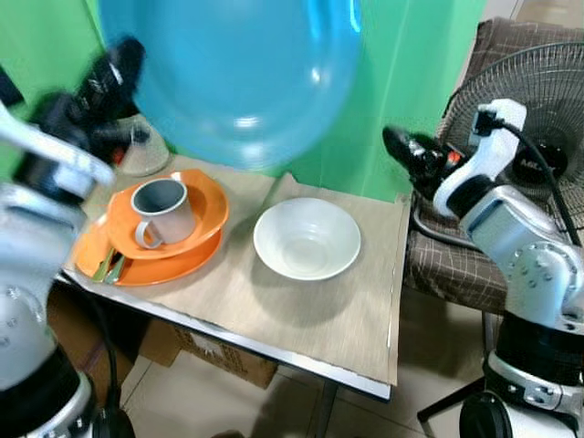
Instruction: Setting the table
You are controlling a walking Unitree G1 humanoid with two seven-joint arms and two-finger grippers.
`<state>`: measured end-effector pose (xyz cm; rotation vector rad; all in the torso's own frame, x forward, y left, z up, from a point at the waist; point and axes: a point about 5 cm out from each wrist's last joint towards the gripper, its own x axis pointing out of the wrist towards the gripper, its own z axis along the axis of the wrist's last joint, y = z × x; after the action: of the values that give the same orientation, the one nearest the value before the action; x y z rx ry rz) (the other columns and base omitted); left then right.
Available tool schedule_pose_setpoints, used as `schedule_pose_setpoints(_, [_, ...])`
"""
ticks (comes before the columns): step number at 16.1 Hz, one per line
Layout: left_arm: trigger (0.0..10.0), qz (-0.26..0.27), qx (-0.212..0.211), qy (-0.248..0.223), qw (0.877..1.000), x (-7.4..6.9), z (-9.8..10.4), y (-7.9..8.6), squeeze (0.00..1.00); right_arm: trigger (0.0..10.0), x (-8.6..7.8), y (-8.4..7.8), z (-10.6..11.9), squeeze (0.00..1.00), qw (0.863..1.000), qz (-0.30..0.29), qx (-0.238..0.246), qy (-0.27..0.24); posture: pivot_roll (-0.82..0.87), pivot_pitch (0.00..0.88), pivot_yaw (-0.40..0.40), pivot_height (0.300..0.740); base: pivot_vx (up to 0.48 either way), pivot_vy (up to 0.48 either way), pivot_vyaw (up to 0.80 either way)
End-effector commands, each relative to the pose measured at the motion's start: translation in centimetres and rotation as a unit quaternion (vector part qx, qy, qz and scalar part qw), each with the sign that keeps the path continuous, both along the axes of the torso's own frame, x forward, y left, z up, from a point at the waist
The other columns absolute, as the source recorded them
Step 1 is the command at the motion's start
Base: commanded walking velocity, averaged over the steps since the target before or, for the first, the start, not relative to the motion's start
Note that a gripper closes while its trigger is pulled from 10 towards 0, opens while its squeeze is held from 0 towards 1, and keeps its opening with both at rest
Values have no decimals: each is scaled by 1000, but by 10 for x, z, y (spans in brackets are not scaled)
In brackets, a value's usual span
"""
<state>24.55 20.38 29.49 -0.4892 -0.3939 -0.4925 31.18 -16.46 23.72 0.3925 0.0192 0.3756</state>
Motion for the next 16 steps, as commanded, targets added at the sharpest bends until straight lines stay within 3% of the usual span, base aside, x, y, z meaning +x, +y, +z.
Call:
schedule_pose_setpoints(1, [0,-37,-29,-24,999,-6,0,1,0,10000,1,-11,-8,675,999,-31,24,9,-41,0,28,740,0,0,0])
schedule_pose_setpoints(2, [0,-55,-38,-25,997,-9,-3,0,0,10000,0,-13,-8,757,999,-31,36,10,-41,0,29,740,0,0,0])
schedule_pose_setpoints(3, [0,-75,-46,-25,996,-12,-7,-1,0,10000,-1,-14,-7,737,998,-30,48,6,-43,0,29,740,0,0,0])
schedule_pose_setpoints(4, [0,-98,-60,-24,993,-16,-13,0,0,10000,-3,-16,-5,565,998,-28,63,-8,-44,0,29,740,0,0,0])
schedule_pose_setpoints(5, [0,-104,-70,-21,992,-18,-17,1,0,10000,-5,-17,-4,47,997,-26,72,-15,-45,0,29,740,0,0,0])
schedule_pose_setpoints(6, [0,-115,-84,-20,990,-21,-22,4,0,10000,-8,-19,-3,0,995,-21,92,-24,-45,0,30,740,0,0,0])
schedule_pose_setpoints(8, [0,-122,-88,-19,988,-23,-25,6,0,10000,-11,-20,-1,0,992,-15,119,-35,-47,0,33,740,0,0,0])
schedule_pose_setpoints(9, [0,-120,-89,-9,989,-23,-30,10,0,10000,-15,-24,2,1000,982,-2,181,-55,-46,0,35,740,0,0,0])
schedule_pose_setpoints(12, [0,-140,-101,-8,985,-23,-32,10,0,10000,-21,-16,9,1000,958,78,263,-84,-39,0,31,740,0,0,0])
schedule_pose_setpoints(16, [0,-161,-110,-3,981,-22,-34,7,0,10000,-31,3,12,1000,945,161,270,-92,-31,0,27,740,0,0,0])
